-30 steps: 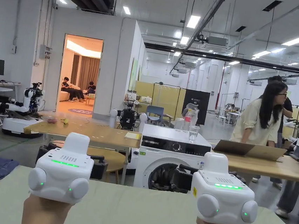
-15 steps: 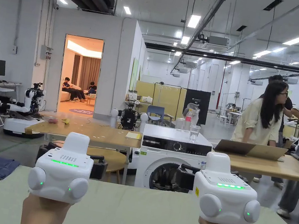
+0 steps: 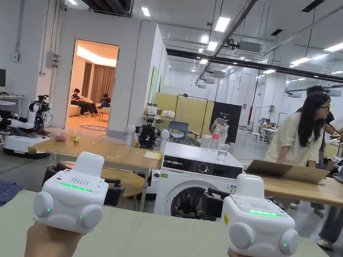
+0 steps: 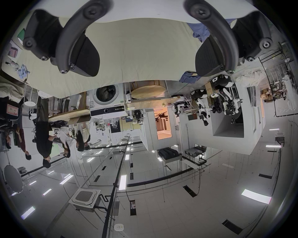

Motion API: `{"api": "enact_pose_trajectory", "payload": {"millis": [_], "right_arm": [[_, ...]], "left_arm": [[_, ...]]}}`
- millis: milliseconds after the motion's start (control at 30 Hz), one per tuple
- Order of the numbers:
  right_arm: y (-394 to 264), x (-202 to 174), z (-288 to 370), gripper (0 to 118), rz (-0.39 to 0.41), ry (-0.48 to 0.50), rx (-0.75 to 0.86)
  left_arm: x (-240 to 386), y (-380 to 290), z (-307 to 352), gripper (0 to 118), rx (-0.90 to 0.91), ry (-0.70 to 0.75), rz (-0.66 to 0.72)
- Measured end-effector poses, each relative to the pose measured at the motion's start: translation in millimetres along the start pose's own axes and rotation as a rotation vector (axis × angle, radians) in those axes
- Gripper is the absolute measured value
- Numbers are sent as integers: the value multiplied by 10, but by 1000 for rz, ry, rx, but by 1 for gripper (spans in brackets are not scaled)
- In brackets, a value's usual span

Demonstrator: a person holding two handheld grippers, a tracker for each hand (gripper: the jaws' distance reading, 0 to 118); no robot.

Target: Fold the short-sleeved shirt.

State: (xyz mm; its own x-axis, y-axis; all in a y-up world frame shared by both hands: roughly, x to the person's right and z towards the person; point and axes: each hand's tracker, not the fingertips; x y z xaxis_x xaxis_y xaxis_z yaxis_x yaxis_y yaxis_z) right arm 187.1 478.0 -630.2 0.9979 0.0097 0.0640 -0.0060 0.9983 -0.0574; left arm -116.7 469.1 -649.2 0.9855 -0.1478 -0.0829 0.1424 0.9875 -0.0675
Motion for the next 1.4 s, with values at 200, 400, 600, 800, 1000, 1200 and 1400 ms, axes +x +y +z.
{"api": "enact_pose_trajectory", "payload": {"millis": [200,400,600,800,1000,1200,1400], "right_arm": [[-2,-1,-2,118,-2,0,0],[6,-6,0,118,4,2,0],[20,-9,20,118,7,3,4],[17,-7,25,118,3,3,1],[20,-5,26,118,3,2,3],[2,-7,23,118,3,3,1],[-38,-8,18,118,2,3,-5]], "left_arm": [[-9,-1,-10,116,3,-4,1],[-9,0,4,116,-2,-8,23],[2,-1,6,116,-2,-7,17],[8,19,15,116,-2,-9,22],[12,33,22,116,1,-10,22],[12,17,23,116,-2,-9,19],[-5,-4,17,116,-7,-7,19]]}}
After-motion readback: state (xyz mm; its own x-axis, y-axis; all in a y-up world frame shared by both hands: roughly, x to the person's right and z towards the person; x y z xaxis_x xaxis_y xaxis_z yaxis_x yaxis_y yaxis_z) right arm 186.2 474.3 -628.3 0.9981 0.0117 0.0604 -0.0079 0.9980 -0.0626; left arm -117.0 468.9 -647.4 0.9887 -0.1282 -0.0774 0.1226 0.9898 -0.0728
